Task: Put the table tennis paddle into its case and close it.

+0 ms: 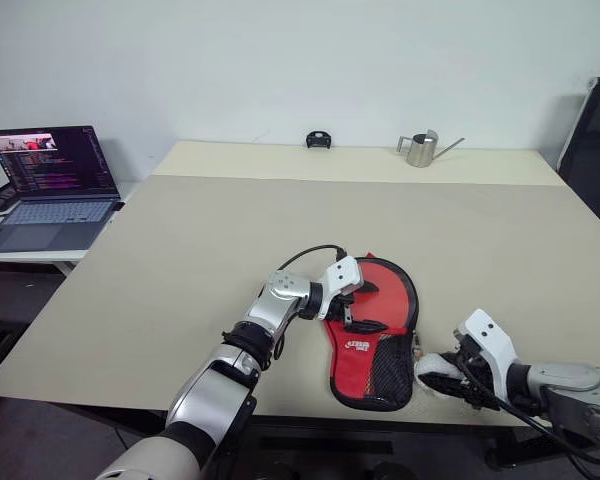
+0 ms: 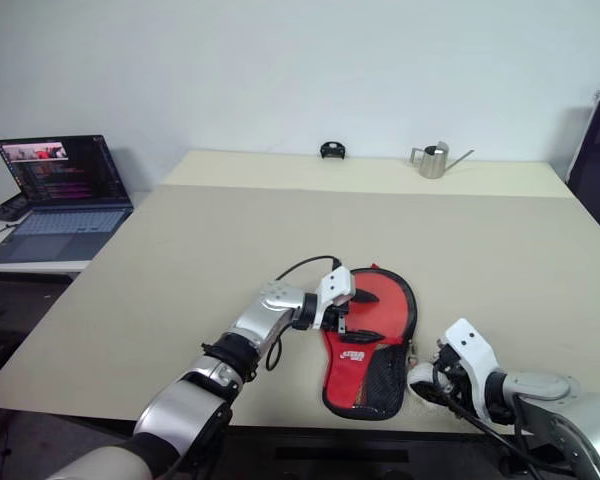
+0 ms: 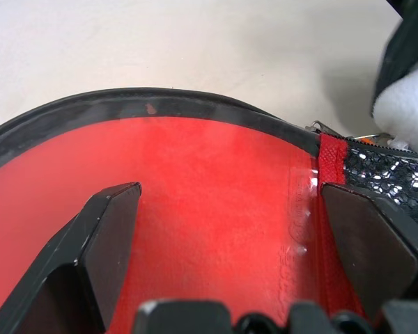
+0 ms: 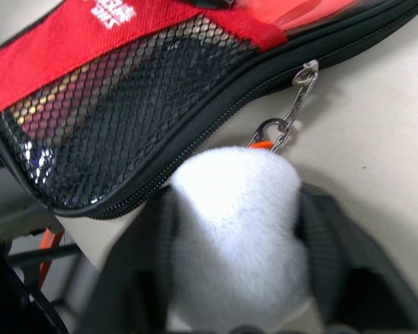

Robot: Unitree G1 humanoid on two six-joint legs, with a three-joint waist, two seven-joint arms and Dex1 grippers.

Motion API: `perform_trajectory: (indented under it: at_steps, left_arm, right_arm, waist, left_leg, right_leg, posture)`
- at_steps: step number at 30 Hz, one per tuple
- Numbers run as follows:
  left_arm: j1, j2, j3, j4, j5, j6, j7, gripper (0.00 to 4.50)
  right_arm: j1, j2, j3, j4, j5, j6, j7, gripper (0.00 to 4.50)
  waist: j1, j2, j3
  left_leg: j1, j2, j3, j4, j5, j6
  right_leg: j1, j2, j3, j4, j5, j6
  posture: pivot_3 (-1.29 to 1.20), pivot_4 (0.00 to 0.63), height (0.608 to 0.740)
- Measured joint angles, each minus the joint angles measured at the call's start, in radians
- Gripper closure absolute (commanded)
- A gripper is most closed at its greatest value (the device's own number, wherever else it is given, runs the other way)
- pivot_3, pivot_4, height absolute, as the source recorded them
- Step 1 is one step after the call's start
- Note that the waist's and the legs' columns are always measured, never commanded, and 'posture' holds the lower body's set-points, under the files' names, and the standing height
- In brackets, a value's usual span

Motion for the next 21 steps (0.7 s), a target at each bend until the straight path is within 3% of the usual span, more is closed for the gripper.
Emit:
perform_trajectory:
  at_steps: [3,6,14,21]
  left_arm:
    - [-0.006,-0.005,0.000,0.016,0.009,-0.019,0.001,0.00]
    - [-0.019,-0.008,-0.001,0.039,0.023,-0.040,-0.001,0.00]
    - [-0.057,-0.017,-0.001,0.117,0.030,-0.064,-0.023,0.00]
    - [-0.066,-0.027,-0.001,0.156,0.042,-0.100,-0.019,0.00]
  right_arm:
    - [-0.001,-0.022,0.001,0.000,-0.004,-0.012,0.011,3.91]
    - [-0.033,-0.041,0.002,0.009,-0.012,-0.026,0.020,4.29]
    - [-0.216,-0.114,0.001,0.121,-0.023,-0.052,0.078,4.31]
    - [-0.272,-0.181,0.023,0.208,-0.067,-0.105,0.141,4.31]
  waist:
    - [0.000,0.000,0.000]
    - [0.000,0.000,0.000]
    - [0.000,0.000,0.000]
    - [0.000,0.000,-0.001]
  left_leg:
    - [0.000,0.000,0.000,0.000,0.000,0.000]
    - [0.001,0.000,0.000,0.000,0.000,0.000]
    - [0.003,0.000,0.000,0.000,0.000,0.000]
    - [0.005,0.000,0.000,0.000,0.000,0.000]
  right_leg:
    - [0.001,0.000,0.000,0.000,0.000,0.000]
    - [0.001,0.000,0.000,0.000,0.000,0.000]
    - [0.003,0.003,0.000,0.000,0.000,0.000]
    - [0.006,0.003,0.000,-0.001,0.000,0.000]
  posture:
    - [0.00,0.150,0.740]
    - [0.00,0.150,0.740]
    - [0.00,0.150,0.740]
    - [0.00,0.150,0.740]
